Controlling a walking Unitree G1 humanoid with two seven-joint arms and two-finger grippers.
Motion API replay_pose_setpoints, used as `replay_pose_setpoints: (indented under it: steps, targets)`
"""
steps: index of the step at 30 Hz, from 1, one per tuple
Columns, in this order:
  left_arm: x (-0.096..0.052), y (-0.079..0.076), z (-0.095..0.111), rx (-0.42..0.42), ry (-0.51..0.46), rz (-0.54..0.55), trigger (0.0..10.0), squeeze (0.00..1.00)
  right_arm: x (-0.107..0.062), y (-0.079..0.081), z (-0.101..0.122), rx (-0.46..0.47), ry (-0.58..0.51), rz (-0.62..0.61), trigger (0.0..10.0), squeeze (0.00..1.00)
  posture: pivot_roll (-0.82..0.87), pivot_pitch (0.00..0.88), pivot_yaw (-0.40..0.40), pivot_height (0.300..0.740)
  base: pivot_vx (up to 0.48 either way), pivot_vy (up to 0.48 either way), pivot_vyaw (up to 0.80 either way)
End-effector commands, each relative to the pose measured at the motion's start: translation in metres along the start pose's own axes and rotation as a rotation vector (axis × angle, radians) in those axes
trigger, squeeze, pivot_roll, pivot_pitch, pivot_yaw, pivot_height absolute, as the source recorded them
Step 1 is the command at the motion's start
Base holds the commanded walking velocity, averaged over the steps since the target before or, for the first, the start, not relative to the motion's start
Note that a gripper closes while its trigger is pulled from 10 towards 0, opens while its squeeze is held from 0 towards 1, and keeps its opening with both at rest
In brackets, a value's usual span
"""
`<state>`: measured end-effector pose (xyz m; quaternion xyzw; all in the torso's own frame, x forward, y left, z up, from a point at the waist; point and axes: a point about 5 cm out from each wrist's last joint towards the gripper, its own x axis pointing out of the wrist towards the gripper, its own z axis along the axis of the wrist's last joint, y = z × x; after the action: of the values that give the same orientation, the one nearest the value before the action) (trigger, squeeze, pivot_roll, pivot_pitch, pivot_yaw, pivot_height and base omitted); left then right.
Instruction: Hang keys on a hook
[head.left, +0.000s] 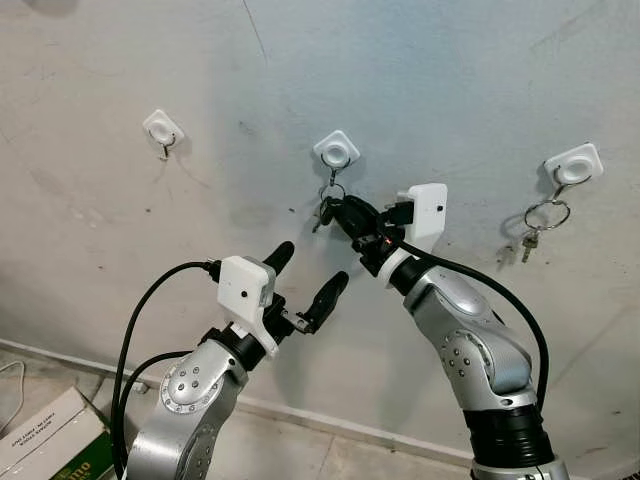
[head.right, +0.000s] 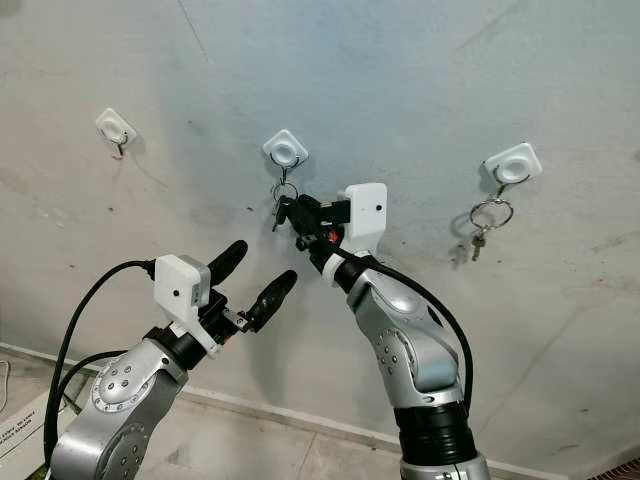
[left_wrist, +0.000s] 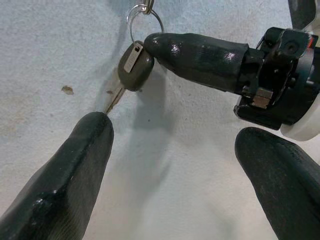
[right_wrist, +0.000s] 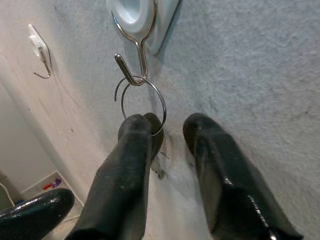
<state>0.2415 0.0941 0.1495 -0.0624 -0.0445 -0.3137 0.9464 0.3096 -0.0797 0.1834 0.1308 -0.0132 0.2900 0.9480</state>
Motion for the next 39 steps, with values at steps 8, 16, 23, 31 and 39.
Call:
replay_pose_setpoints:
  steps: [8, 16, 23, 31, 39]
  targets:
    - [-0.017, 0.013, -0.009, 0.040, 0.051, 0.086, 10.0, 0.00, -0.013, -0.024, -0.017, -0.112, 0.067, -0.140, 10.0, 1.00, -0.06, 0.000, 0.058, 0.740, 0.000, 0.000, 0.00]
    - [-0.029, 0.016, -0.013, 0.055, 0.074, 0.123, 10.0, 0.00, -0.017, -0.025, -0.004, -0.181, -0.027, -0.158, 10.0, 1.00, -0.05, 0.000, 0.055, 0.740, 0.000, 0.000, 0.00]
    - [-0.033, 0.018, -0.015, 0.069, 0.103, 0.145, 10.0, 0.00, -0.027, -0.028, 0.005, -0.232, -0.074, -0.177, 10.0, 1.00, -0.05, 0.000, 0.055, 0.740, 0.000, 0.000, 0.00]
    - [-0.028, 0.017, -0.016, 0.070, 0.105, 0.147, 10.0, 0.00, -0.039, -0.030, 0.009, -0.273, -0.097, -0.209, 10.0, 1.00, -0.05, 0.000, 0.060, 0.740, 0.000, 0.000, 0.00]
    - [-0.031, 0.017, -0.017, 0.069, 0.119, 0.158, 10.0, 0.00, -0.052, -0.030, 0.008, -0.291, -0.093, -0.241, 10.0, 1.00, -0.06, 0.000, 0.067, 0.740, 0.000, 0.000, 0.00]
